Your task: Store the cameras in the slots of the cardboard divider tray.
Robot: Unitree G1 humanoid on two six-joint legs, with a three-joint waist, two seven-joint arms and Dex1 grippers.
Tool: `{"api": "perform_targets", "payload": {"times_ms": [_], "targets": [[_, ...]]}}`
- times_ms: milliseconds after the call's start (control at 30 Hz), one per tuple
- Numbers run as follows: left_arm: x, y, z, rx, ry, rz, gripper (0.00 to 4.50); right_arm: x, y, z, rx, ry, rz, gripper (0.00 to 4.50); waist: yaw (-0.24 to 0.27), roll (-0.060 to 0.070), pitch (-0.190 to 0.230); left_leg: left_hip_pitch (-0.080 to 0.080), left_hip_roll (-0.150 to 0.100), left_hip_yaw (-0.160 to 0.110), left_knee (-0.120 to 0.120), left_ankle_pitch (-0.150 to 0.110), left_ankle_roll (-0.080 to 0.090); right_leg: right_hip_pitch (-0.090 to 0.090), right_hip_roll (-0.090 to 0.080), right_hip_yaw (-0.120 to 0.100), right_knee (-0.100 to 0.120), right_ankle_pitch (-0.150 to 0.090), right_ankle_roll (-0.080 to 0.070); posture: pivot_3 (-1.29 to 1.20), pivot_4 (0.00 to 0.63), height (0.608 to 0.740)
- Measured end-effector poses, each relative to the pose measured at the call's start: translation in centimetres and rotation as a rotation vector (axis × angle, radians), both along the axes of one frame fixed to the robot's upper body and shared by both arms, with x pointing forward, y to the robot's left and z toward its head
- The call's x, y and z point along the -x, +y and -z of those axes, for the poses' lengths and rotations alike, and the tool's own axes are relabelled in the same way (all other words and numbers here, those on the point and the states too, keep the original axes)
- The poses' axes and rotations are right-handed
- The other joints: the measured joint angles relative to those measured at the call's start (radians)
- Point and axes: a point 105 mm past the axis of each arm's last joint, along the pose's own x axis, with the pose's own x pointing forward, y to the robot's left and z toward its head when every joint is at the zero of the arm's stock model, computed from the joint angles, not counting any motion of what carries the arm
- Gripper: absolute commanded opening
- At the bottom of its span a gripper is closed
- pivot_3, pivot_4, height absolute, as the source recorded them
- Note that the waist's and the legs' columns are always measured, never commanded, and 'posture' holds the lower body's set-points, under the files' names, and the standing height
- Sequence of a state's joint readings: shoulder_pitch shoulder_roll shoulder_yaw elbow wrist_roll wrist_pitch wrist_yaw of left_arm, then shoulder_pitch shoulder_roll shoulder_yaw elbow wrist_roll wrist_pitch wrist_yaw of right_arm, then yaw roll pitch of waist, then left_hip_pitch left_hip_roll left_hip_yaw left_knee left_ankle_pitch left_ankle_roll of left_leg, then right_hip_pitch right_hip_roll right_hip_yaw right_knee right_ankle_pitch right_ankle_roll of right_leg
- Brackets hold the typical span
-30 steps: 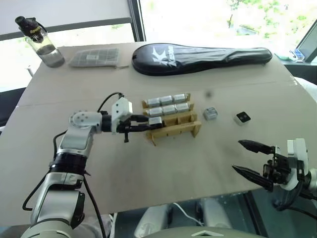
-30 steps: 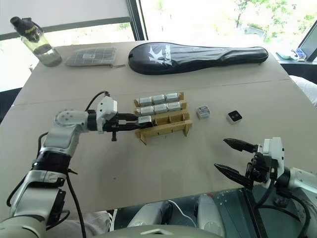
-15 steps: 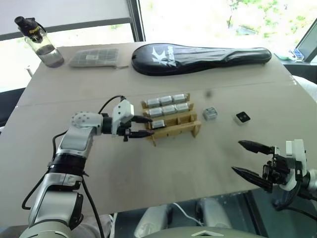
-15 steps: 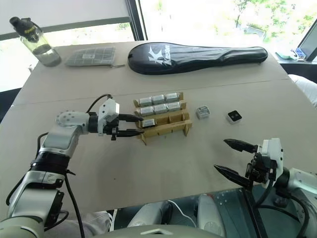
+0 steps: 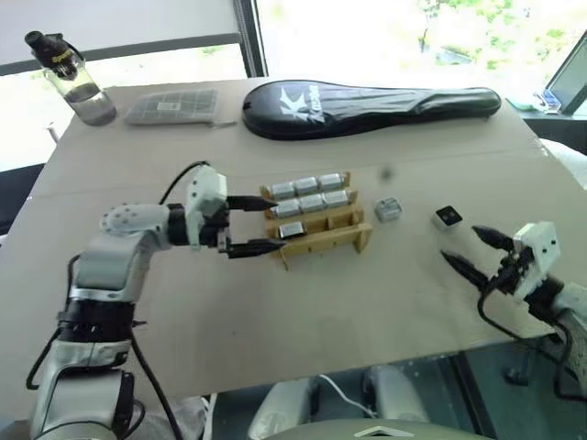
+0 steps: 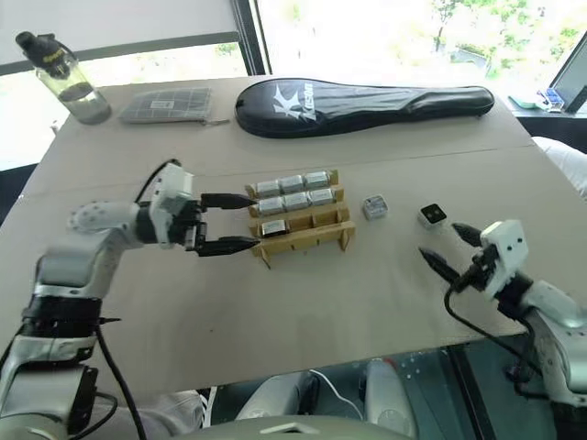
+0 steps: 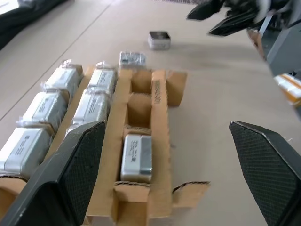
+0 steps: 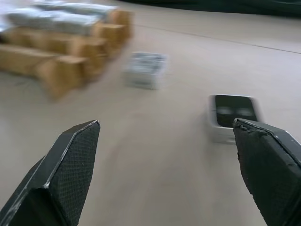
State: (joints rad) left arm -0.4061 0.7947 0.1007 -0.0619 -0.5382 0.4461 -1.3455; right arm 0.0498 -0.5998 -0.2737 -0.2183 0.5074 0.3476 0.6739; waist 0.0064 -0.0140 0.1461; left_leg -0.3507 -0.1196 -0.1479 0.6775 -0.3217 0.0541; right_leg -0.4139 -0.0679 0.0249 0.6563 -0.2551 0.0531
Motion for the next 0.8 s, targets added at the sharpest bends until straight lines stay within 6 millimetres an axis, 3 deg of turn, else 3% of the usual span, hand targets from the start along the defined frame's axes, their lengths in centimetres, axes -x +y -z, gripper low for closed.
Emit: {"api": "perform_targets", "payload": {"times_ms": [200, 400, 567, 667, 767, 800], "targets": [[3.2, 0.7, -0.8, 0.005, 0.08, 0.072, 4.37, -3.0, -0.7, 2.4, 0.08, 0.151, 0.101, 4.5, -0.005, 0.001, 0.0, 0.0, 0.0, 0.001, -0.001, 0.0, 0.0, 0.0, 0.0, 0.0, 0.0, 0.0, 0.0, 0.0, 0.15, 0.74], [3.8, 1.4, 0.1, -0.003, 0.093, 0.053, 4.37, -6.3, 0.1, 2.6, 0.071, 0.151, 0.124, 4.5, -0.017, 0.001, 0.0, 0.0, 0.0, 0.001, -0.001, 0.0, 0.0, 0.0, 0.0, 0.0, -0.001, 0.0, 0.0, 0.0, 0.15, 0.74], [4.3, 1.4, -0.1, -0.002, 0.084, 0.065, 4.37, -7.3, -0.2, 2.5, 0.071, 0.145, 0.121, 4.5, -0.019, 0.001, 0.0, 0.0, 0.0, 0.001, -0.002, 0.0, 0.0, 0.0, 0.0, 0.0, -0.002, 0.0, 0.0, 0.0, 0.15, 0.74], [4.4, 1.7, -0.3, -0.011, 0.074, 0.056, 4.42, -7.4, -0.2, 2.6, 0.086, 0.132, 0.11, 3.59, -0.02, 0.001, 0.0, 0.0, 0.0, 0.001, -0.002, 0.0, 0.0, 0.0, 0.0, 0.0, -0.002, 0.0, 0.0, 0.0, 0.15, 0.74], [4.5, 1.7, -0.3, -0.014, 0.066, 0.064, 4.42, -7.3, -0.1, 2.6, 0.097, 0.12, 0.099, 2.19, -0.021, 0.001, 0.0, 0.0, 0.0, 0.001, -0.002, 0.0, 0.0, 0.0, 0.0, 0.0, -0.002, 0.0, 0.0, 0.0, 0.15, 0.74], [4.5, 1.8, -0.3, -0.017, 0.057, 0.068, 4.42, -7.3, 0.0, 2.6, 0.107, 0.111, 0.091, 1.92, -0.021, 0.001, 0.0, 0.0, 0.0, 0.001, -0.002, 0.0, 0.0, -0.001, 0.0, 0.0, -0.002, 0.0, 0.0, 0.0, 0.15, 0.74]]}}
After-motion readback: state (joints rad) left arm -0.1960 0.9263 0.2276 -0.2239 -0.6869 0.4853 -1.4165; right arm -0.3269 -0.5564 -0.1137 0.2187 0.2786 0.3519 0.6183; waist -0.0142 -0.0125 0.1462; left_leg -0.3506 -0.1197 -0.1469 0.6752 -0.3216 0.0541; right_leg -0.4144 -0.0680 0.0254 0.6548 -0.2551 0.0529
